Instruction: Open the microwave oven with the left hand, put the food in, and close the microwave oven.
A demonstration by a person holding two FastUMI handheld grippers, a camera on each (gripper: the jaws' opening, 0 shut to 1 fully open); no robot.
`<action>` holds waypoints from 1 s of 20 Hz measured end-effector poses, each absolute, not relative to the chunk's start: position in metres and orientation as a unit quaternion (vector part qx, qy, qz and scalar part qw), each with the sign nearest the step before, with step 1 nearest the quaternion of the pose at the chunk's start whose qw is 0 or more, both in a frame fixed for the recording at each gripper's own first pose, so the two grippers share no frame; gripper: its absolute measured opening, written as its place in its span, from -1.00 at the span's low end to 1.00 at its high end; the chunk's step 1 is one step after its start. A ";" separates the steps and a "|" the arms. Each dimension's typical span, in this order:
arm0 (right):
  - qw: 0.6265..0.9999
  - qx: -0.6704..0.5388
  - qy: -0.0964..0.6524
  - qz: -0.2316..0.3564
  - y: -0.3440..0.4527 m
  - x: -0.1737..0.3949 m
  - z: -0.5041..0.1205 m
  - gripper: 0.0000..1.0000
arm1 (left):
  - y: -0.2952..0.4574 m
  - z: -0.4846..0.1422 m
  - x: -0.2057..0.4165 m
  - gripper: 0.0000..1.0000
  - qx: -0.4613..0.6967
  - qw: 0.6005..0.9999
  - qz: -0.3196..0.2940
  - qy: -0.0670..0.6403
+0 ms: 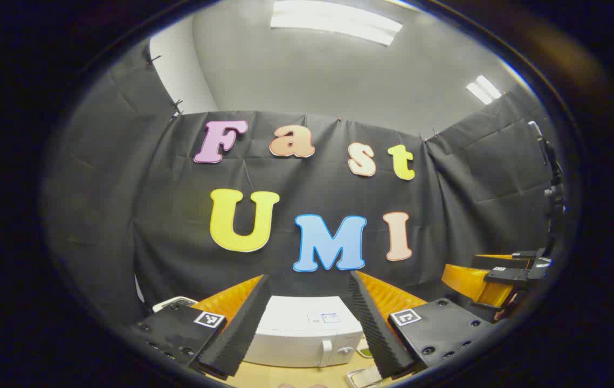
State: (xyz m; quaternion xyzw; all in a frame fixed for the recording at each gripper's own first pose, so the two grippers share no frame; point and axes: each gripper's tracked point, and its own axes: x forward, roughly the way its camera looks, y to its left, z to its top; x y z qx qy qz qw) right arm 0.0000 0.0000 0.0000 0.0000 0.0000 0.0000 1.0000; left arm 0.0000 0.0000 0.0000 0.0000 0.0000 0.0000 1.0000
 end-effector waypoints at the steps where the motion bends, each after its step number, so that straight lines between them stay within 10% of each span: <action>1: 1.000 0.000 0.000 0.000 0.000 0.001 -0.002 0.92 | -0.001 0.002 0.000 0.93 0.003 1.000 0.000 -0.002; 20: 1.000 0.004 0.013 0.004 -0.036 0.043 -0.016 0.92 | -0.033 -0.065 0.057 0.92 -0.002 0.998 -0.014 0.057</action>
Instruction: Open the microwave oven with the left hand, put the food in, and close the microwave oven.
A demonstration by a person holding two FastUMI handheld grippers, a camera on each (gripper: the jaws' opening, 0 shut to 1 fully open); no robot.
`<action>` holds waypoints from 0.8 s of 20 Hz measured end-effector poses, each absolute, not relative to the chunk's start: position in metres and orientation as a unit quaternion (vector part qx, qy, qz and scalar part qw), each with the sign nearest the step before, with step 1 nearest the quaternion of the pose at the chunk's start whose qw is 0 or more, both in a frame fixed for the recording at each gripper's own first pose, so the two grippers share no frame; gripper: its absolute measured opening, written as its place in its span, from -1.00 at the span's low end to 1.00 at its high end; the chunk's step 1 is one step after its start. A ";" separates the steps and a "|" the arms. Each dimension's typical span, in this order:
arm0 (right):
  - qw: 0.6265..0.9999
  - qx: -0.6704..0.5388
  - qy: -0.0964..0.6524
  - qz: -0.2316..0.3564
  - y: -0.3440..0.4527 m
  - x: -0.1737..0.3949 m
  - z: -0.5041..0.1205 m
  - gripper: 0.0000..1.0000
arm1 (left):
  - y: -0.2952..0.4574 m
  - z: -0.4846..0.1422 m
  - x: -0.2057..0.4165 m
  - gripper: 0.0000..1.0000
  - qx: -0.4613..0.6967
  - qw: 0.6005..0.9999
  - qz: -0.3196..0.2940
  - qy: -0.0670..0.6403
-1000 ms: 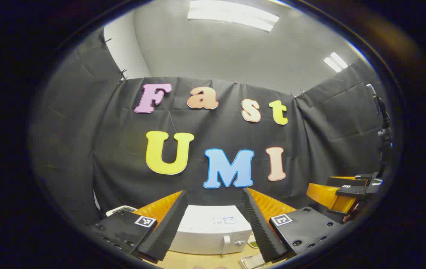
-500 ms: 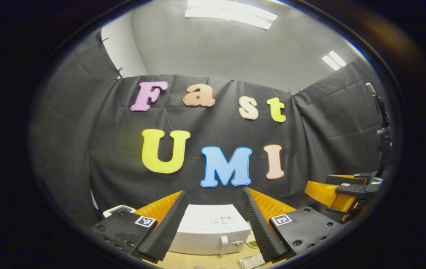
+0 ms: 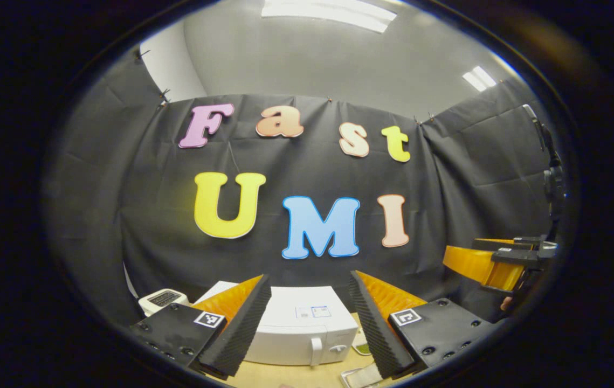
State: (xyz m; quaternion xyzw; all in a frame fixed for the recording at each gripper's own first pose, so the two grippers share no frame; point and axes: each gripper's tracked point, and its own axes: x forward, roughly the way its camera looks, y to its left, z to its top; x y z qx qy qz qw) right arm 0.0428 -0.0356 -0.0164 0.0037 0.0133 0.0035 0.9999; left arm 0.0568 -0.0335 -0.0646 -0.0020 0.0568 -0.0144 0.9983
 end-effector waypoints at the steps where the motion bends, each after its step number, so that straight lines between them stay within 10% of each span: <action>1: 1.000 0.003 0.018 0.004 -0.038 0.045 -0.020 0.91 | -0.036 -0.078 0.060 0.93 -0.006 0.997 -0.014 0.072; 16: 0.995 -0.015 0.096 -0.034 -0.092 0.040 -0.090 0.91 | -0.055 -0.317 0.104 0.92 -0.019 0.969 -0.029 0.246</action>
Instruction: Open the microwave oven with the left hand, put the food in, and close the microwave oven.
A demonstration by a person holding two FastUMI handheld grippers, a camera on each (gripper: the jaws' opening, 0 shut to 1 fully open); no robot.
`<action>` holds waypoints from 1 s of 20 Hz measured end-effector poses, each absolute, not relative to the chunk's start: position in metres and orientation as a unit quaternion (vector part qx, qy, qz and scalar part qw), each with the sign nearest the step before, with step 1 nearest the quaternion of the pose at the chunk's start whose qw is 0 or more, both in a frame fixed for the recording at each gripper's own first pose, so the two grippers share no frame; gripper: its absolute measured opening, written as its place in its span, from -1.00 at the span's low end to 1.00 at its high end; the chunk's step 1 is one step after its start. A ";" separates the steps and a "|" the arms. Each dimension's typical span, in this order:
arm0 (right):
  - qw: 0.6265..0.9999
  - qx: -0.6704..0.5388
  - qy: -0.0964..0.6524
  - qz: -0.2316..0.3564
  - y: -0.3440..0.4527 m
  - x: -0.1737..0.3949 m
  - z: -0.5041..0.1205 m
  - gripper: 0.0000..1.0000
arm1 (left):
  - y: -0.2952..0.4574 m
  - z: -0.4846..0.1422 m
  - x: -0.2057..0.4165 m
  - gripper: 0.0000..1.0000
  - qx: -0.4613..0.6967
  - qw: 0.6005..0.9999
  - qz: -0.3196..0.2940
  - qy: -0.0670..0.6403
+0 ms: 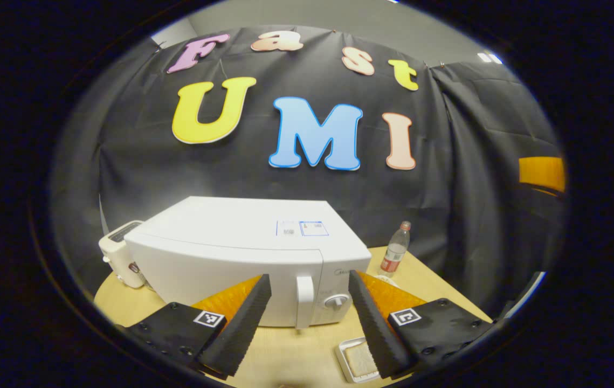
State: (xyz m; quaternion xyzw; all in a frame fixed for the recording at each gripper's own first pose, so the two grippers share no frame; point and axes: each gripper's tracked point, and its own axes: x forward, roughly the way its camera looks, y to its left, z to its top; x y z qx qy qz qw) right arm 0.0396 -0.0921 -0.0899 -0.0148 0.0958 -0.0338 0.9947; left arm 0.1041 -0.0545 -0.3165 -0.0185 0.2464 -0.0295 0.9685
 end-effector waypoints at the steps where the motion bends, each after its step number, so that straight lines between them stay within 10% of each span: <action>1: 0.994 -0.015 0.100 -0.036 -0.094 0.039 -0.094 0.92 | -0.054 -0.331 0.108 0.93 -0.021 0.966 -0.029 0.256; 12: 0.991 -0.027 0.120 -0.055 -0.113 0.036 -0.111 0.92 | -0.059 -0.410 0.137 0.36 -0.054 0.948 -0.028 0.312; 15: 0.991 -0.026 0.119 -0.055 -0.111 0.037 -0.111 0.92 | -0.058 -0.404 0.137 -0.48 -0.009 0.950 -0.039 0.309; 20: 0.991 -0.019 0.117 -0.059 -0.110 0.032 -0.111 0.91 | -0.058 -0.409 0.135 -0.82 -0.003 0.949 -0.036 0.314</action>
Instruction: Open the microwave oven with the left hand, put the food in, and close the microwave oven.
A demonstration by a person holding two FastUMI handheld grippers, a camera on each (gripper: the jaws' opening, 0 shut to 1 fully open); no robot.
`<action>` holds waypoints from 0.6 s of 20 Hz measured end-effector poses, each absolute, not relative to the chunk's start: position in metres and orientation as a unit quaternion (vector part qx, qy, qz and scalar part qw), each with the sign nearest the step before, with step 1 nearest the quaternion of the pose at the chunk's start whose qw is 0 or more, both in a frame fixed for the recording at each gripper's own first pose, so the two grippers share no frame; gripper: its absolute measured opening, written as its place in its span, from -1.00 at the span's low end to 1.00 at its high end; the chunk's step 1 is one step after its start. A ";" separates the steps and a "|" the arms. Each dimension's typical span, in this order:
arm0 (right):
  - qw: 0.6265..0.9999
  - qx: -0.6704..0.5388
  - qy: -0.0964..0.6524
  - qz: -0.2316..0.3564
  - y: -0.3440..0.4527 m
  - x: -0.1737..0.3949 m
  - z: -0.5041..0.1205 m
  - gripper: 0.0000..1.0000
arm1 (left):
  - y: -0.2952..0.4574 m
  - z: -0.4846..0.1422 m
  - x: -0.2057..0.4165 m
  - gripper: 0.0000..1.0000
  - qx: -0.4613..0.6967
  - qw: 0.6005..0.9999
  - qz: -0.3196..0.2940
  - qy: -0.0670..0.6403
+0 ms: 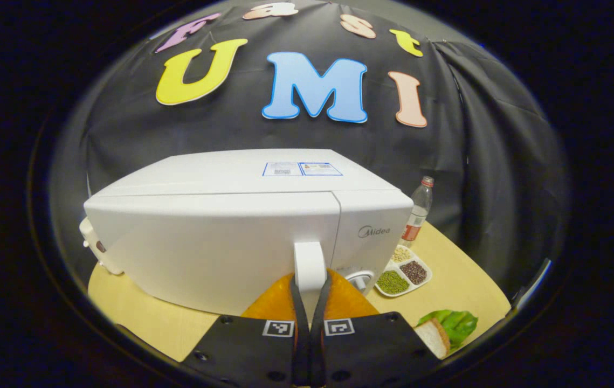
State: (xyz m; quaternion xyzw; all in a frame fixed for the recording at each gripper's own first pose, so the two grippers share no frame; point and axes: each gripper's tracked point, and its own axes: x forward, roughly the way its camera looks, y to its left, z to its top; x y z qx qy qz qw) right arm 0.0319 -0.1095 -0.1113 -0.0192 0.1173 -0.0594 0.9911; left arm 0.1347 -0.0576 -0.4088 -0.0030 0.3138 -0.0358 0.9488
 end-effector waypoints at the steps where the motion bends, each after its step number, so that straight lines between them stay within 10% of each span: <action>1: 0.991 -0.019 0.119 -0.061 -0.110 0.030 -0.113 0.91 | -0.058 -0.409 0.135 -0.87 -0.004 0.949 -0.036 0.315; 12: 0.991 0.010 0.123 -0.049 -0.079 0.019 -0.118 0.92 | -0.037 -0.387 0.029 -0.88 0.014 0.937 -0.103 0.334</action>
